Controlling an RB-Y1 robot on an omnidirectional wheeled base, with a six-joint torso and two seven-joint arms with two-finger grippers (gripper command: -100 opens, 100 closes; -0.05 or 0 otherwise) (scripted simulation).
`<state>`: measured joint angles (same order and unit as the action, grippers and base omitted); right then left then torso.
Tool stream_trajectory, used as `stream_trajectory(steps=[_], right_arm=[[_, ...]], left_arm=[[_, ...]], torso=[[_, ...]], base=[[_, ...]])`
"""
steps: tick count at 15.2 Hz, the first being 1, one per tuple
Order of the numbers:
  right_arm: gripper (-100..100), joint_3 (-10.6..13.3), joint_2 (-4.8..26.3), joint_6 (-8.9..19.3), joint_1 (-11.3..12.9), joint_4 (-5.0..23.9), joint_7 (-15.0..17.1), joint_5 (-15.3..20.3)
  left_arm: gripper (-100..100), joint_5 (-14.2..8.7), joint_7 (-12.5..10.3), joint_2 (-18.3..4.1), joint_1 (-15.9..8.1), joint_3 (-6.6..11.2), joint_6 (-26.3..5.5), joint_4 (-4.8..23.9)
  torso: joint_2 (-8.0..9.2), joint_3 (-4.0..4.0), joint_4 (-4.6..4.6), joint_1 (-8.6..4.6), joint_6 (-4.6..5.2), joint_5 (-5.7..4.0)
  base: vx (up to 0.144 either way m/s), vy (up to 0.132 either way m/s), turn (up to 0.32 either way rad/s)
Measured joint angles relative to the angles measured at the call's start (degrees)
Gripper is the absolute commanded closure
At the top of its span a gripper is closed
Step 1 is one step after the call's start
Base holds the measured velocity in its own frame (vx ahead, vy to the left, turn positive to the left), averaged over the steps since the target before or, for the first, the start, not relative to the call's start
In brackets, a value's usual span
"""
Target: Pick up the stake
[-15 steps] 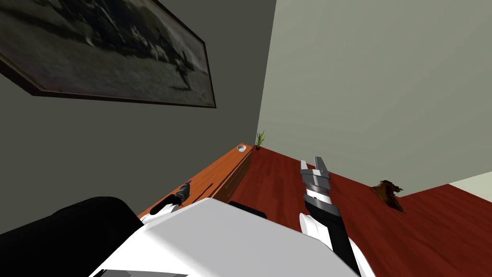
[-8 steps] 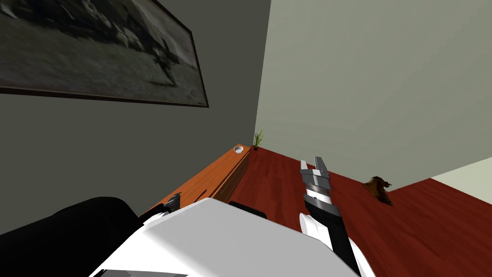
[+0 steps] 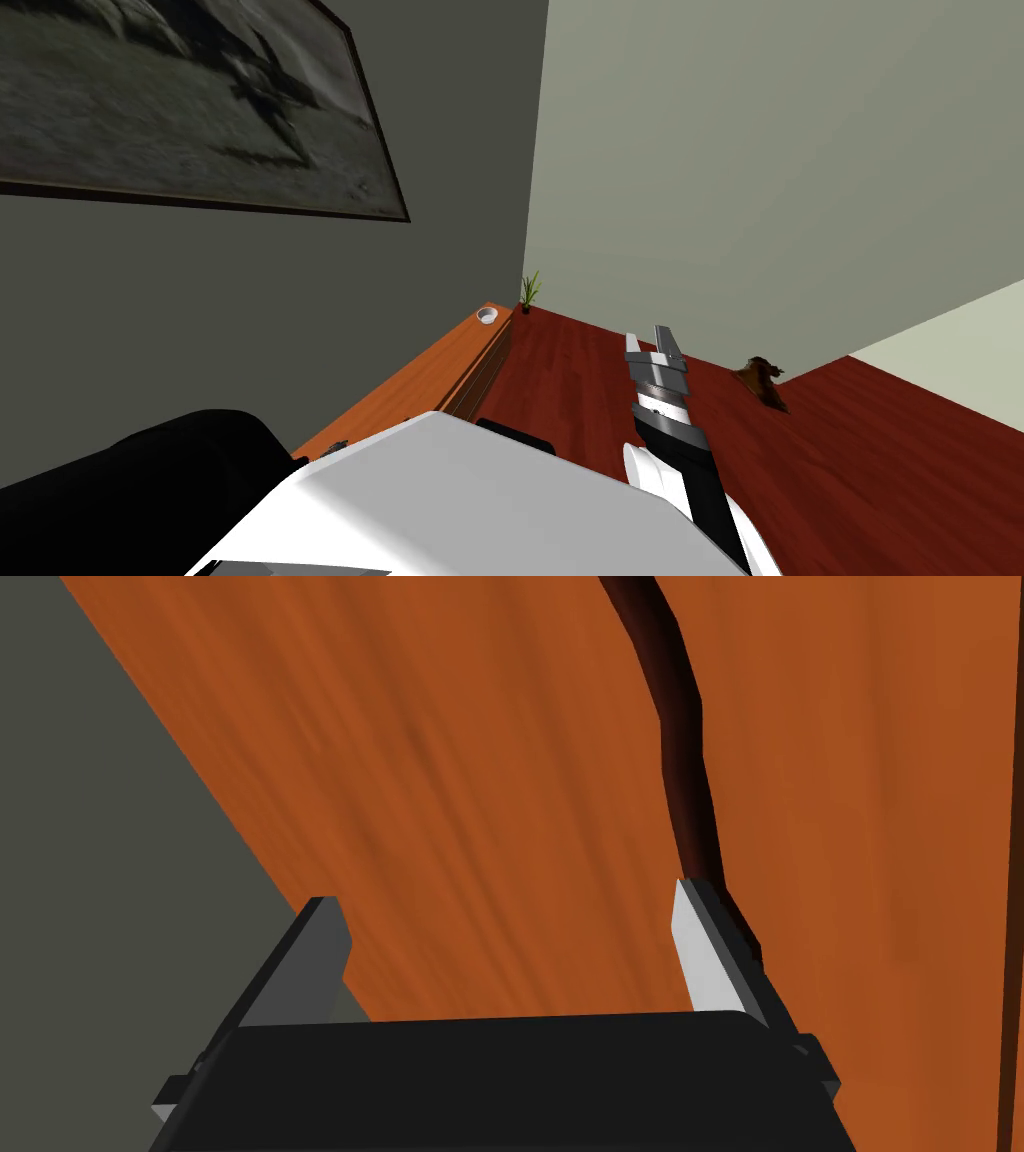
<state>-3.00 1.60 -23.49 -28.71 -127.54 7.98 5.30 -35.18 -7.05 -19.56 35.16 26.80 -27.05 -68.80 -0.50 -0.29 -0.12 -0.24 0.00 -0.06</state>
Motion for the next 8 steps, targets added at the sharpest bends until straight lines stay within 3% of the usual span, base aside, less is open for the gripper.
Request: stream_trajectory(steps=[8], right_arm=[[0,0.0,0.0,0.0,0.0,0.0,0.0,0.0]], left_arm=[[-100,-6.5,-1.8,-0.5,1.8,3.96,-7.5,7.6]], torso=[[0.00,0.00,0.00,0.05,0.00,0.01]], base=[[0.130,-0.007,-0.101]])
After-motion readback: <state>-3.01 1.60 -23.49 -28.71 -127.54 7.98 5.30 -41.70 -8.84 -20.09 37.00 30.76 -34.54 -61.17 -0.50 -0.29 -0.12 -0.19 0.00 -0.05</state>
